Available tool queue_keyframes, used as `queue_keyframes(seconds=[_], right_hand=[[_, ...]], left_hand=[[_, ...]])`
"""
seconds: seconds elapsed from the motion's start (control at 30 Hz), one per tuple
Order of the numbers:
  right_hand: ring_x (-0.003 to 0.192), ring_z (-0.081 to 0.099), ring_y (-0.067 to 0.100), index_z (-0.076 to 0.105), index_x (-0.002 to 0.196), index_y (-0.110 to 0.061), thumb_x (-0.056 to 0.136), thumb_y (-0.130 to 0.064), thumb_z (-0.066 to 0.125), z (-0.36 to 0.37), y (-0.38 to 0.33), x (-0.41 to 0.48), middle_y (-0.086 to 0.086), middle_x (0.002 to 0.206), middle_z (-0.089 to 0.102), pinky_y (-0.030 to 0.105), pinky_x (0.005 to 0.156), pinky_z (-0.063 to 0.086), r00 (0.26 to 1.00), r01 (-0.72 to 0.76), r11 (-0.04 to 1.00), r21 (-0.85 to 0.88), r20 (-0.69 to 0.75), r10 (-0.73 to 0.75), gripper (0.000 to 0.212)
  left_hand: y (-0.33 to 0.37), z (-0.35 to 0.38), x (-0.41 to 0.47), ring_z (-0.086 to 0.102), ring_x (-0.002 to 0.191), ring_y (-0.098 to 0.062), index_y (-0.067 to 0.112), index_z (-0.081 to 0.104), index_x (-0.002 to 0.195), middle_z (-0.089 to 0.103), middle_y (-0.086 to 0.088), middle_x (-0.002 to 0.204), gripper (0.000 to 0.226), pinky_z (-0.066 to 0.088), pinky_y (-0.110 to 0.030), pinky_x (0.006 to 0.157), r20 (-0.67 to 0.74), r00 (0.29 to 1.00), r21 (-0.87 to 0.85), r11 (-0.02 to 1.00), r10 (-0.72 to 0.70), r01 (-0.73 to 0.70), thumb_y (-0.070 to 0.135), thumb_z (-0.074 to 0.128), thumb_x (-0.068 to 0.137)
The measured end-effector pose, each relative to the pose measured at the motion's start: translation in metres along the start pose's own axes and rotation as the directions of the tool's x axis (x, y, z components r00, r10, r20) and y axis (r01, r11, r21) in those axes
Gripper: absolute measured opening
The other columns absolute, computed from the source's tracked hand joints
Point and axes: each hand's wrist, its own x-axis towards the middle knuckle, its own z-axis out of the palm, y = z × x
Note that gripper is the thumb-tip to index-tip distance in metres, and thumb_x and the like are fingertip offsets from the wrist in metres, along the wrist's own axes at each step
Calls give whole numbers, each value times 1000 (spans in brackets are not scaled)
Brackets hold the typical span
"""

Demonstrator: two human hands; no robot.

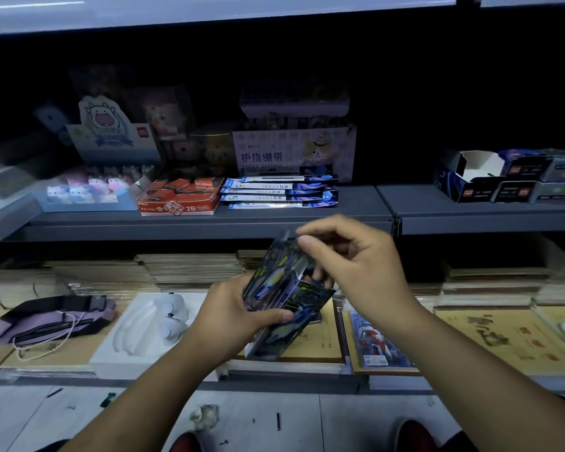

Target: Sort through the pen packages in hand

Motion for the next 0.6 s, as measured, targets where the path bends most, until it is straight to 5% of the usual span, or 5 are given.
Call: queue_keyframes(seconds=[0.17, 0.3, 0.47, 0.6], right_hand=[[70, 64, 30, 67, 89, -4, 84, -5, 80, 7, -6, 0, 16, 96, 61, 38, 49, 56, 999, -11, 995, 96, -50, 16, 14], [58, 64, 49, 61, 105, -14, 87, -9, 79, 9, -7, -2, 22, 81, 72, 39, 47, 50, 974, -189, 970, 151, 153, 166, 26], [47, 60, 45, 44, 109, -20, 92, -5, 74, 12, -7, -3, 22, 79, 74, 38, 42, 45, 943, -269, 950, 156, 243, 227, 38], [50, 65, 36, 50, 103, -13, 90, -5, 75, 12, -10, -2, 11, 69, 72, 37, 43, 46, 971, -210, 971, 113, 137, 194, 30]], left_hand=[[-2, -4, 1, 73, 79, 0, 26, 74, 94, 78, 13, 86, 32, 53, -18, 70, -8, 1000, -73, 997, -14, 13, 33, 92, 69], [-1, -2, -1, 72, 75, -1, 27, 72, 87, 77, 12, 79, 27, 51, -15, 66, 14, 1000, -97, 995, 12, -11, 26, 92, 69], [-1, -1, 0, 68, 68, 2, 25, 73, 85, 75, 11, 75, 27, 46, -11, 61, -15, 1000, -103, 995, 18, -19, 22, 93, 68], [0, -1, 1, 64, 54, -4, 25, 72, 85, 72, 8, 64, 25, 46, -15, 49, -29, 1000, -117, 993, -11, 7, 23, 92, 70]])
